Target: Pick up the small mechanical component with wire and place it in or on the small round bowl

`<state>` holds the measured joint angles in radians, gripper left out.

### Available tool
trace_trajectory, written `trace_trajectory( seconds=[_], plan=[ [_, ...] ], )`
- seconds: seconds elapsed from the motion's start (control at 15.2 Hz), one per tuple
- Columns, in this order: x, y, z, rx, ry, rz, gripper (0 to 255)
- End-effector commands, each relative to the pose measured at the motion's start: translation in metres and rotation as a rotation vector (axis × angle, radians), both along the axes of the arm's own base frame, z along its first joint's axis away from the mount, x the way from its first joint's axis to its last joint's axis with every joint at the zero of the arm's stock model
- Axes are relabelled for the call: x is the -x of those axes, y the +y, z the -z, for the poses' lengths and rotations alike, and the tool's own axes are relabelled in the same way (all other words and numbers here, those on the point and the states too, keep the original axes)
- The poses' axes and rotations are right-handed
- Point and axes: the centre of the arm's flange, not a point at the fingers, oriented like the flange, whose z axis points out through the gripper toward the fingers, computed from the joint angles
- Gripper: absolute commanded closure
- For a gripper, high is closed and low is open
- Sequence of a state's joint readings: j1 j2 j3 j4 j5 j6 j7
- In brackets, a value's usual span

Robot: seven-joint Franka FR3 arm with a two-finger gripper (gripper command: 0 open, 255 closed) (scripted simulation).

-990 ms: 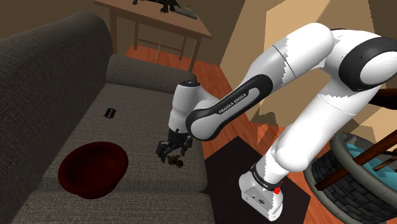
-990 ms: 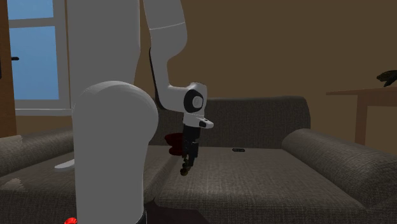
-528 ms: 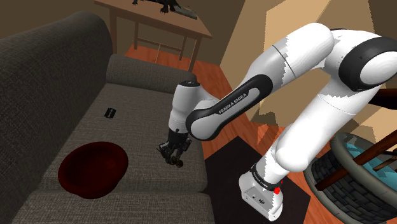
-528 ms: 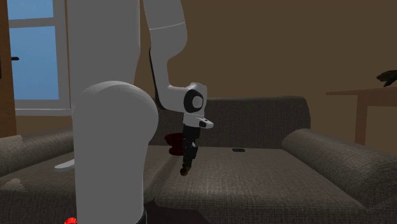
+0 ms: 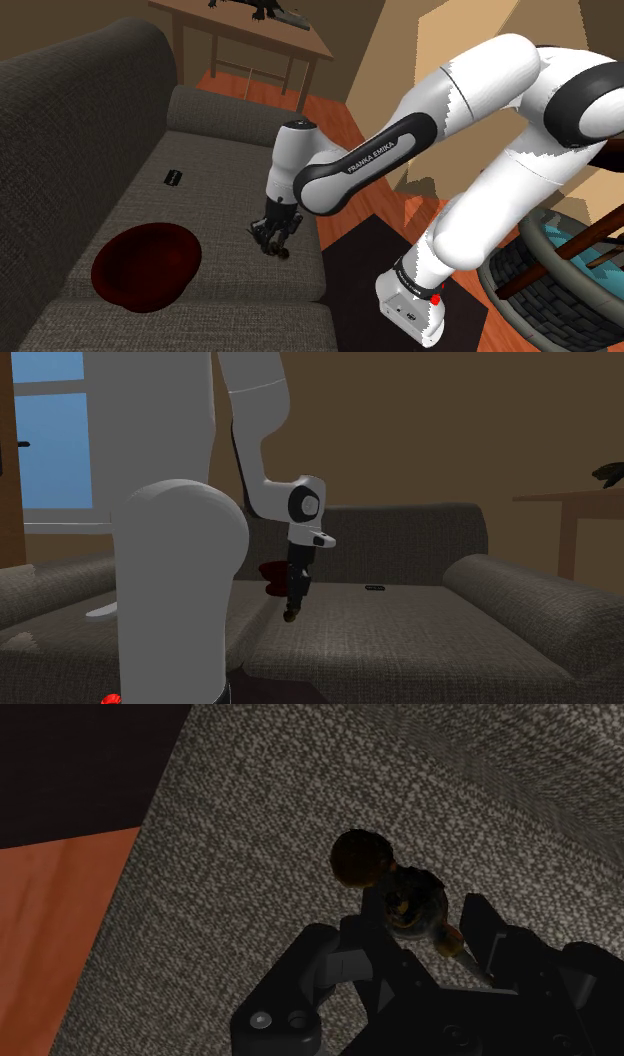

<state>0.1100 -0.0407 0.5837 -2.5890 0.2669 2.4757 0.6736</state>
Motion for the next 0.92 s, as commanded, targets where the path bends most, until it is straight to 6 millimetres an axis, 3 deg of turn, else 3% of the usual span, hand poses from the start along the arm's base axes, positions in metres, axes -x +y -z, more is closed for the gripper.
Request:
trace_trajectory(
  seconds=[0.0,0.86],
  plan=[
    [0.000,0.000,-0.010,0.000,0.001,0.000,255],
    [0.000,0.000,-0.079,0.000,0.001,0.000,255]
  ],
)
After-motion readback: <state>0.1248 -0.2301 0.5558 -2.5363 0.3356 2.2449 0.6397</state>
